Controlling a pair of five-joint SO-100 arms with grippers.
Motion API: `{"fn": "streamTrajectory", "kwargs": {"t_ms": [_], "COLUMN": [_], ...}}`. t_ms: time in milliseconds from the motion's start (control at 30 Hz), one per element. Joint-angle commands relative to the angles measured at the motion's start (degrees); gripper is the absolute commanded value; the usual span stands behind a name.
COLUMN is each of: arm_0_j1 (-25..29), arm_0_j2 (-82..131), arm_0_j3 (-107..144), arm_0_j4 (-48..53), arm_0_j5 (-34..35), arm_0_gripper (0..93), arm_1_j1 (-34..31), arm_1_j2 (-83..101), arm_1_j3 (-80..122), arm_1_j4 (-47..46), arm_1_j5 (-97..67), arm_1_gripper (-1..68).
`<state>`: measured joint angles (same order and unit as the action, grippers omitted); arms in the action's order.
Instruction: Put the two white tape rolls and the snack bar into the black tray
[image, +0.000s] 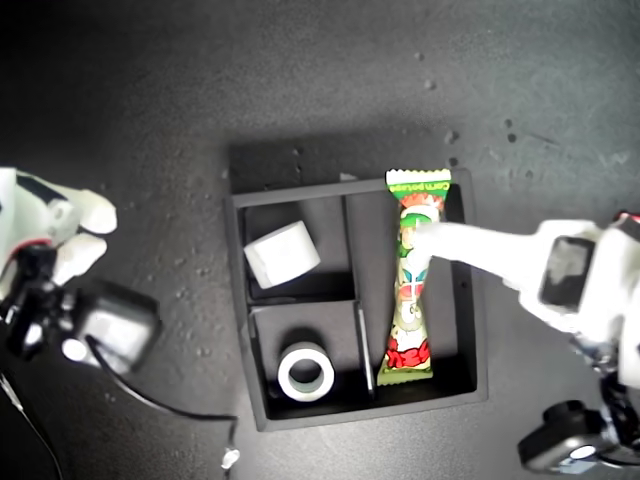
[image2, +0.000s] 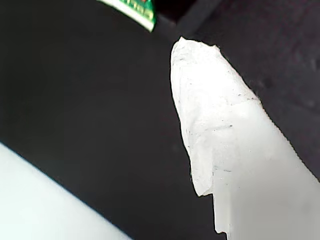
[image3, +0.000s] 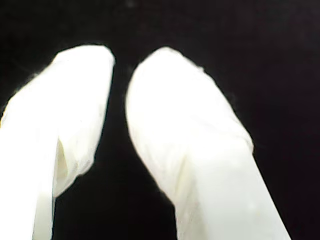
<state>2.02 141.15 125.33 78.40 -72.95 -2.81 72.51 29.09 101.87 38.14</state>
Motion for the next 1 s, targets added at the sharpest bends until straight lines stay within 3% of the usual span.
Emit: {"fn": "streamTrajectory", "kwargs": {"t_ms": [0,67,167,233,533,667,967], "arm_0_j1": [4.1,6.1,8.3,9.2,8.4,8.3,9.9], "arm_0_j2": [15.1,17.8,20.4,22.8,49.0,52.8,52.8], "arm_0_j3": [15.7,21.2,28.0,31.8,49.6,52.9,54.5], "arm_0_j4": [-8.1,-10.1,-12.4,-13.4,-9.0,-5.7,-6.7], "arm_0_j5": [-2.9,-4.5,-6.2,-6.4,-6.8,-6.1,-7.4], "arm_0_gripper": [0.2,0.2,0.2,0.2,0.1,0.0,0.0], "arm_1_j1": [4.6,7.3,10.4,11.7,8.6,8.3,7.3], "arm_1_j2": [17.6,30.2,56.9,71.3,104.2,119.4,119.5], "arm_1_j3": [17.1,33.3,67.7,84.9,132.7,147.7,149.9], "arm_1_j4": [1.2,-1.1,-19.2,-25.8,-43.6,-43.7,-39.9], "arm_1_j5": [20.8,29.2,35.1,36.4,36.4,35.9,32.2], "arm_1_gripper": [-0.2,-0.3,-0.6,-0.7,-0.7,-0.7,-0.6]}}
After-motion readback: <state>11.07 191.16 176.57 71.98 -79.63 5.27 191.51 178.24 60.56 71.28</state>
